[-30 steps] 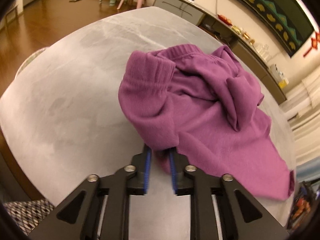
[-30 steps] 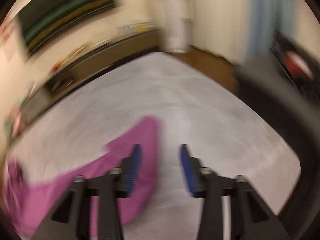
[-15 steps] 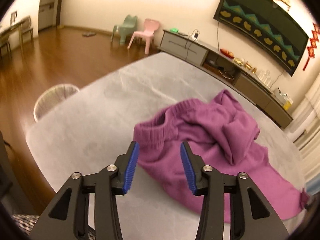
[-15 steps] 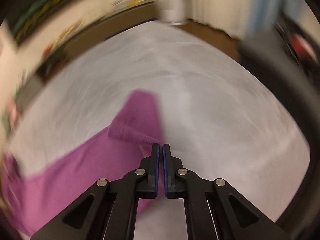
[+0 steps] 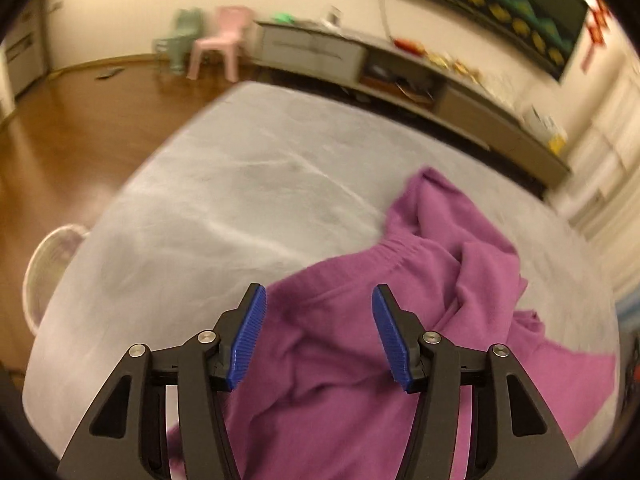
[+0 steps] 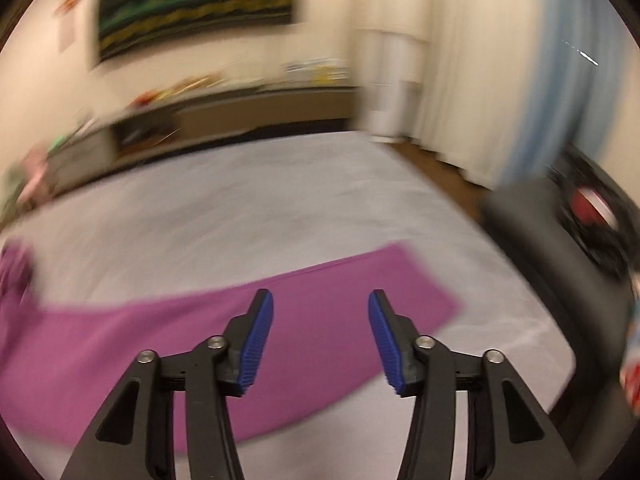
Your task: Fold clothes
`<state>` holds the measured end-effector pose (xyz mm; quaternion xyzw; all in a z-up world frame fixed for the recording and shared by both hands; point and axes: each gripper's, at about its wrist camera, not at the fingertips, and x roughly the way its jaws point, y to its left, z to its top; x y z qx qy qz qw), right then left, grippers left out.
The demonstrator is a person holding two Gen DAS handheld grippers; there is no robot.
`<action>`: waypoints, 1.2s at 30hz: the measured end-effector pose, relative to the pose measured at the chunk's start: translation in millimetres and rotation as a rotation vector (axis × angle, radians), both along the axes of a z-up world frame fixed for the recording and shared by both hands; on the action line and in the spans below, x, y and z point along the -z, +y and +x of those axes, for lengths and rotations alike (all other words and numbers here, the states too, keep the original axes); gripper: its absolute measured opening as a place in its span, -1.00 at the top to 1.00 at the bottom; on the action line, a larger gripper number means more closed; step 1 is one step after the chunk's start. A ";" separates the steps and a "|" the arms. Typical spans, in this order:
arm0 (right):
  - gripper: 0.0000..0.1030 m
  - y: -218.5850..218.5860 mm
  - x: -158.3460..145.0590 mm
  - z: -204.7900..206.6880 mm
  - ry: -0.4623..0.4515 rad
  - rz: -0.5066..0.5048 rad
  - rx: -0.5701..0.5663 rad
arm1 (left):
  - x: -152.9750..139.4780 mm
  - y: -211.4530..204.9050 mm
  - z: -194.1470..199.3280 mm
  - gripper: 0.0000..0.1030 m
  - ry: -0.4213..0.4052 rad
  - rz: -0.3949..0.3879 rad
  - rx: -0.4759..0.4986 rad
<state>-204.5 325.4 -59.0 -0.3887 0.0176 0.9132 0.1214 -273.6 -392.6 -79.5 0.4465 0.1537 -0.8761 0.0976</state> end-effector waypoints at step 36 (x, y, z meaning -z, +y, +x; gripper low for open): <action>0.11 -211.2 -5.5 -152.4 -0.233 -0.395 -0.222 | 19.2 -123.6 -7.5 0.79 0.077 0.210 -0.238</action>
